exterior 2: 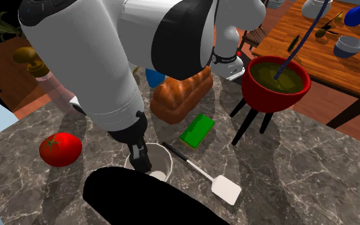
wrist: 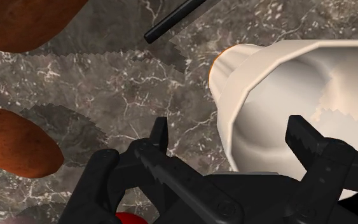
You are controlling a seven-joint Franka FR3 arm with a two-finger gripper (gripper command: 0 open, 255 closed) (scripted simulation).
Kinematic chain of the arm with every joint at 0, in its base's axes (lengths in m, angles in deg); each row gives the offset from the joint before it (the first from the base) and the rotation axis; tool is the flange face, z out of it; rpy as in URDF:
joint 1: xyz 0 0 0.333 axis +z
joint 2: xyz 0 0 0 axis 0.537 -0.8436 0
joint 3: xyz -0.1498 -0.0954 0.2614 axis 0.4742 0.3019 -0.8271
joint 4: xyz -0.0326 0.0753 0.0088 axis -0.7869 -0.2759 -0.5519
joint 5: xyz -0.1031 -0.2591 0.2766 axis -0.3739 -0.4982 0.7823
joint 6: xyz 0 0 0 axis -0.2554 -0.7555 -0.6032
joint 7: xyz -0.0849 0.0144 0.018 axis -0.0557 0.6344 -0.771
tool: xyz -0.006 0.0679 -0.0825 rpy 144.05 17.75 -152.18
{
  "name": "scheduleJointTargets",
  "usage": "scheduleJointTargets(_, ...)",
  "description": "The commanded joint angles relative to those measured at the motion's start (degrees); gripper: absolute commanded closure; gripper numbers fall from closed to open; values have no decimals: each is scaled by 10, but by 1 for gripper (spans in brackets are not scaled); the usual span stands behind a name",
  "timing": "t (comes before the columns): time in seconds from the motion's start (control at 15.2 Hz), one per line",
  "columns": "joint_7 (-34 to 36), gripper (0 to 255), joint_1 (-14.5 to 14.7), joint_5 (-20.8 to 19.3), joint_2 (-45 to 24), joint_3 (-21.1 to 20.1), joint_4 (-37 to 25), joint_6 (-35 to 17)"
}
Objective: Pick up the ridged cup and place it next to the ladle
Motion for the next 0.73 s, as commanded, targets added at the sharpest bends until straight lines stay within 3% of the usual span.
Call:
scheduleJointTargets(0.0,0,0,0,0,0,0,0,0)
scheduleJointTargets(0.07,0,0,0,0,0,0,0,0)
scheduleJointTargets(0.13,0,255,0,0,0,0,0,0)
scheduleJointTargets(0.66,0,255,0,0,0,0,0,0)
